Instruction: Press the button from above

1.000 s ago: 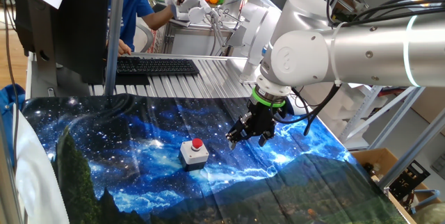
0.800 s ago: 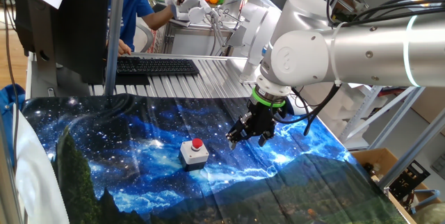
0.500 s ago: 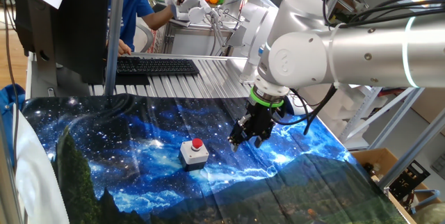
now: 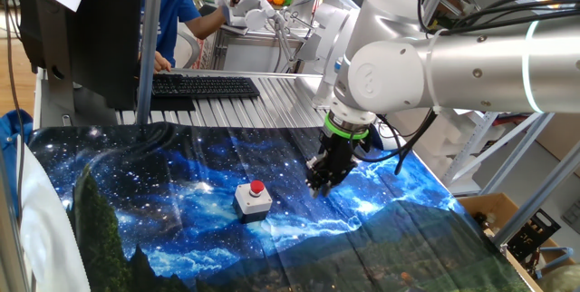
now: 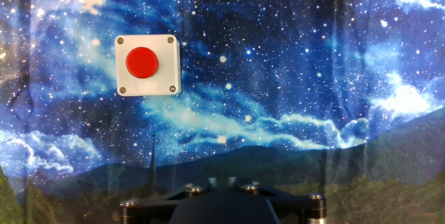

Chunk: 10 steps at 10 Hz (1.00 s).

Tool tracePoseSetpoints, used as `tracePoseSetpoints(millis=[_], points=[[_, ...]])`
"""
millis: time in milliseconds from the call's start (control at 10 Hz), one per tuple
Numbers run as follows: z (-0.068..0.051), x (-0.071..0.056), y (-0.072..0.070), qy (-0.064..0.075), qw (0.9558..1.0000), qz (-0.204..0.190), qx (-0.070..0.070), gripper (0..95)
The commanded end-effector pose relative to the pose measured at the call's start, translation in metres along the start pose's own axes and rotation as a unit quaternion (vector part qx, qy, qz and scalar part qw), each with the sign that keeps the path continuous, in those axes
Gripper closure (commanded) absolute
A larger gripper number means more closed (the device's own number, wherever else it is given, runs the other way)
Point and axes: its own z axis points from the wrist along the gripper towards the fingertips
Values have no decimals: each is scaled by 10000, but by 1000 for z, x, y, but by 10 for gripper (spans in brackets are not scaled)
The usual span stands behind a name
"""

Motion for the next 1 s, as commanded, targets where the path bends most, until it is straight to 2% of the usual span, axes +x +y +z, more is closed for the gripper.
tracePoseSetpoints(millis=[100, 1000], points=[[-1, 1, 1, 6, 10000, 5, 5, 950], [-4, 2, 5, 10, 10000, 40, 20, 950]])
